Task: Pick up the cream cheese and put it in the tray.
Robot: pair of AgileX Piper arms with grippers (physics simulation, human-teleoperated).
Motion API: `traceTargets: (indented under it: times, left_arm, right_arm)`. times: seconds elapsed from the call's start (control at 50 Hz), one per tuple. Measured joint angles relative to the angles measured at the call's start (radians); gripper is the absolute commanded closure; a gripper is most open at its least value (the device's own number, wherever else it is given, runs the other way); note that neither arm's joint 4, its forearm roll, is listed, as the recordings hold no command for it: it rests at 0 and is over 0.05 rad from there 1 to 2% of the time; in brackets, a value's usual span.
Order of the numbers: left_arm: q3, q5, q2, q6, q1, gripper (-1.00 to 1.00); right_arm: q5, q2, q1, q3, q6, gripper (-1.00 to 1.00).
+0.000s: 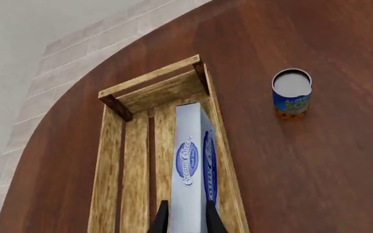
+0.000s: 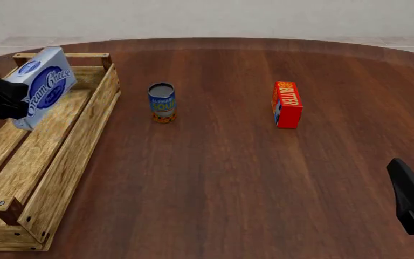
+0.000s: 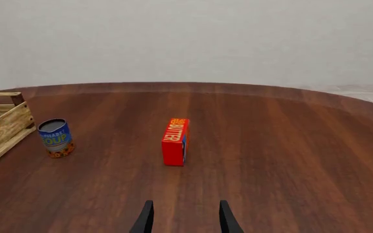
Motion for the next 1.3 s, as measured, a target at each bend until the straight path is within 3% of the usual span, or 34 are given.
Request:
traceTargets:
  times: [0.58, 1.3]
  left_arm:
    - [-0.014, -0.142, 0.222, 0.027, 0.177, 1.00]
    - [0.054, -0.322, 0.413, 0.030, 0.228, 1.00]
  right_arm:
    - [-0.002, 0.007, 0.000, 0.000, -0.006, -1.00]
    - [-0.012, 0.022, 0.001, 0.000, -0.011, -1.00]
